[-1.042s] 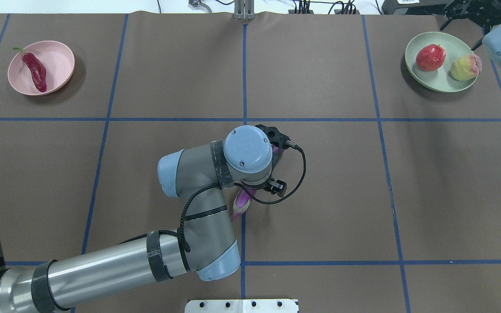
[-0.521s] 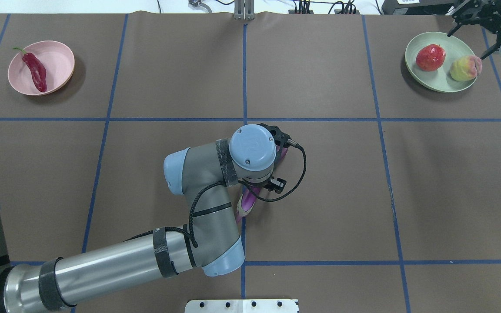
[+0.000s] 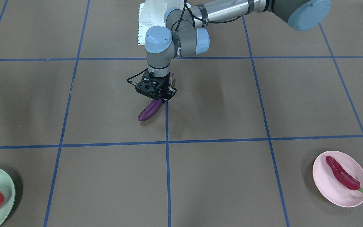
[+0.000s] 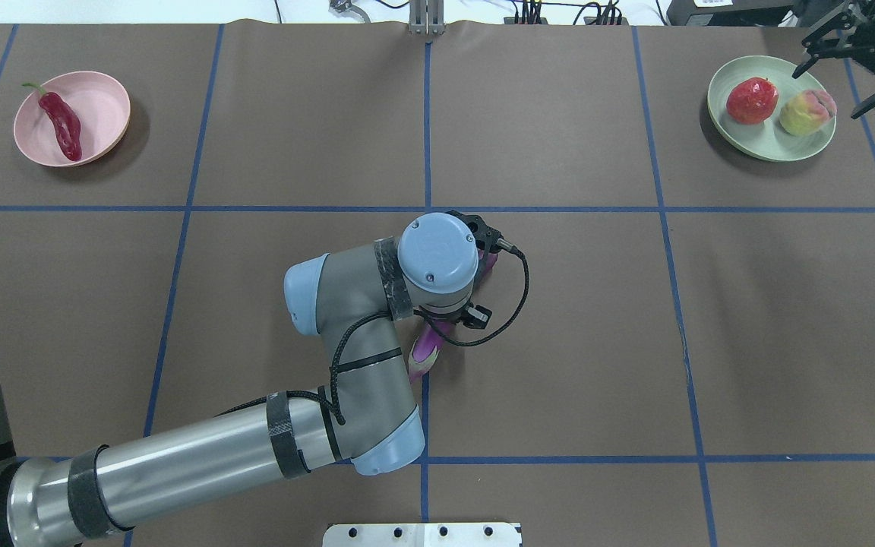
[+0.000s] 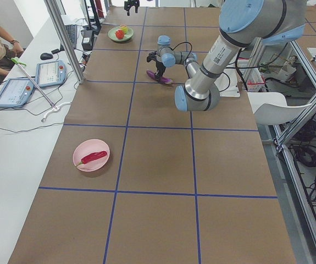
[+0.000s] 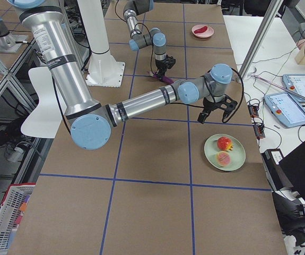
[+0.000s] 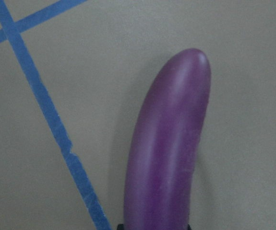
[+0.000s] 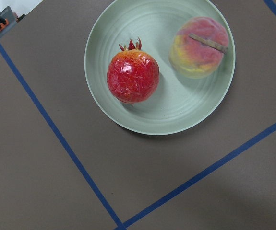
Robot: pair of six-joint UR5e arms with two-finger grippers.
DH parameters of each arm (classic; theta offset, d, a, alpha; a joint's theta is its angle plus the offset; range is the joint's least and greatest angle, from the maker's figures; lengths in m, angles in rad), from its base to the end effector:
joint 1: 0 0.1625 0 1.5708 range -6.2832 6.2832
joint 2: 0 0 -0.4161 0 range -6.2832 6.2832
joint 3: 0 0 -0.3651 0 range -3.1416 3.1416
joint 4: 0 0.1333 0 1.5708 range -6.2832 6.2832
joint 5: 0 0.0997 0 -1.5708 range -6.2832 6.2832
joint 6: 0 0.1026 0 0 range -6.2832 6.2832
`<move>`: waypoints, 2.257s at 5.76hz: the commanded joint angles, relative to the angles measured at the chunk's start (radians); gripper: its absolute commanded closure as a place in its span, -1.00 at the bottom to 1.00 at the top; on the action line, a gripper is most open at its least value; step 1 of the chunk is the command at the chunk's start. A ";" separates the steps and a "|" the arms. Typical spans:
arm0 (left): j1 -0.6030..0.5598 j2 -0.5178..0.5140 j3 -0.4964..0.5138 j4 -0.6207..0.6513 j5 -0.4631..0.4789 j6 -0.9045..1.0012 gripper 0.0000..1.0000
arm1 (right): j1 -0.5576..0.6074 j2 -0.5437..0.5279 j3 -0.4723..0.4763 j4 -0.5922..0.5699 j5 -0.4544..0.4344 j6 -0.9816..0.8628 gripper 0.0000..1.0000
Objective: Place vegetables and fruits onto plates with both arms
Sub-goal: 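Close the left gripper on the eggplant and lift it, then carry the eggplant to the pink plate with the left gripper and release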
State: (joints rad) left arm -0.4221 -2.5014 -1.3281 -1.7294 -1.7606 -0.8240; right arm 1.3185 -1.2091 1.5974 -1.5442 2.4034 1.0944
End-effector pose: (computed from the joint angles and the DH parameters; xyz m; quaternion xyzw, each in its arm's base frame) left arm 0.6442 -0.4142 0.1713 0.1535 0.3887 0.1851 0.8894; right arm -0.0952 -0.5994 0.4364 -0.0995 -0.4268 0.2898 0.8509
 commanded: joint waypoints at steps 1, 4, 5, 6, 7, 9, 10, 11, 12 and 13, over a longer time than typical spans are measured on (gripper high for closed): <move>-0.143 0.012 -0.060 0.054 -0.061 -0.010 1.00 | -0.001 -0.113 0.166 0.001 0.011 -0.068 -1.00; -0.470 0.317 -0.198 0.091 -0.296 -0.057 1.00 | 0.001 -0.207 0.245 0.003 0.010 -0.226 -1.00; -0.557 0.343 -0.121 0.090 -0.298 -0.037 1.00 | 0.002 -0.208 0.251 0.003 0.008 -0.234 -1.00; -0.652 0.343 -0.002 0.090 -0.363 -0.037 1.00 | 0.002 -0.213 0.260 0.003 0.008 -0.234 -1.00; -0.732 0.338 0.112 0.090 -0.391 -0.044 1.00 | 0.002 -0.214 0.268 0.003 0.008 -0.234 -1.00; -0.759 0.329 0.235 -0.026 -0.398 -0.180 0.70 | 0.001 -0.213 0.263 0.003 0.008 -0.234 -1.00; -0.756 0.313 0.263 -0.053 -0.401 -0.231 0.69 | 0.001 -0.213 0.260 0.003 0.007 -0.234 -1.00; -0.756 0.264 0.356 -0.103 -0.407 -0.233 0.69 | 0.001 -0.214 0.260 0.003 0.005 -0.234 -1.00; -0.755 0.233 0.401 -0.113 -0.407 -0.230 0.69 | 0.001 -0.216 0.262 0.003 0.005 -0.234 -1.00; -0.753 0.220 0.481 -0.204 -0.405 -0.228 0.36 | 0.001 -0.216 0.263 0.004 0.005 -0.234 -1.00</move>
State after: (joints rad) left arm -1.1763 -2.2637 -0.9138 -1.8694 -2.1666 -1.0528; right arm 1.3192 -1.4245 1.8593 -1.5411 2.4085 0.8606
